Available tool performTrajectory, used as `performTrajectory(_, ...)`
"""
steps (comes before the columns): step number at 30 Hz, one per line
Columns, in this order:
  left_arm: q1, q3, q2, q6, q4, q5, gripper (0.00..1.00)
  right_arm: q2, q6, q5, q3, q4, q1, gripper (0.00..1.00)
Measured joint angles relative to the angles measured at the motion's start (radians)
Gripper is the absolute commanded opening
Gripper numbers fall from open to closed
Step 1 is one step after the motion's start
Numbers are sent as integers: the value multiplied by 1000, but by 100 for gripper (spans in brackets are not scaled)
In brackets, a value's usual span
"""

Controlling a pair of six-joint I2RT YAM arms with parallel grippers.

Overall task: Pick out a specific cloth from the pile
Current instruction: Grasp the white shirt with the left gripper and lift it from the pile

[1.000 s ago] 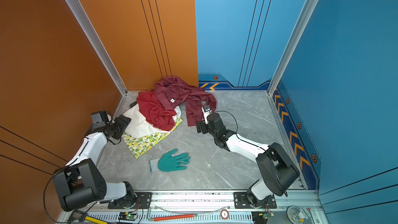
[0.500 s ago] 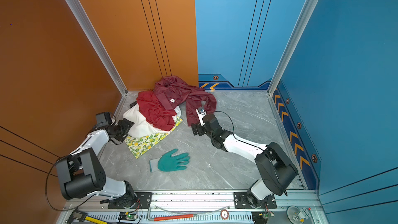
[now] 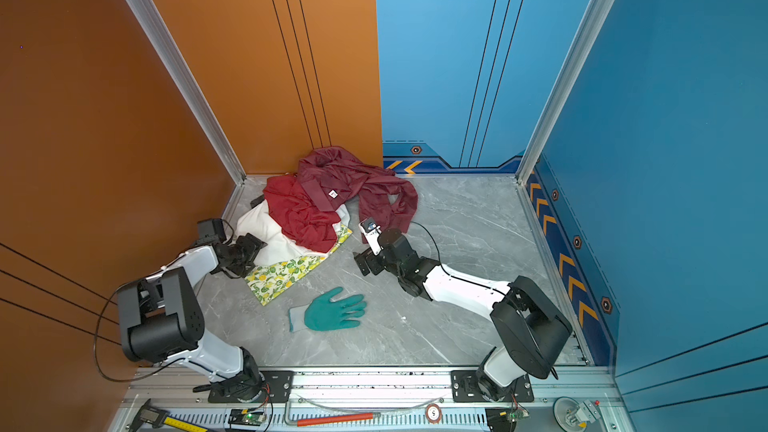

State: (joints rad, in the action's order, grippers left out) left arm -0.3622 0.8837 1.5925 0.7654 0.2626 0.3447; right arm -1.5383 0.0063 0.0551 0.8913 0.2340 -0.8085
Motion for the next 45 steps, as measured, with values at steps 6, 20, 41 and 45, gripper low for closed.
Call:
performTrajectory(6, 3, 9, 20, 21, -32, 0, 61, -1, -29, 0, 1, -11, -18, 100)
performTrajectory(20, 33, 80, 102, 37, -119, -4, 69, -1, -56, 13, 1, -19, -18, 100)
performTrajectory(41, 131, 224, 188, 17, -100, -95, 0, -1, -81, 52, 1, -19, -18, 100)
performTrajectory(45, 140, 251, 176, 13, -70, -109, 0, -1, -81, 60, 1, -19, -18, 100)
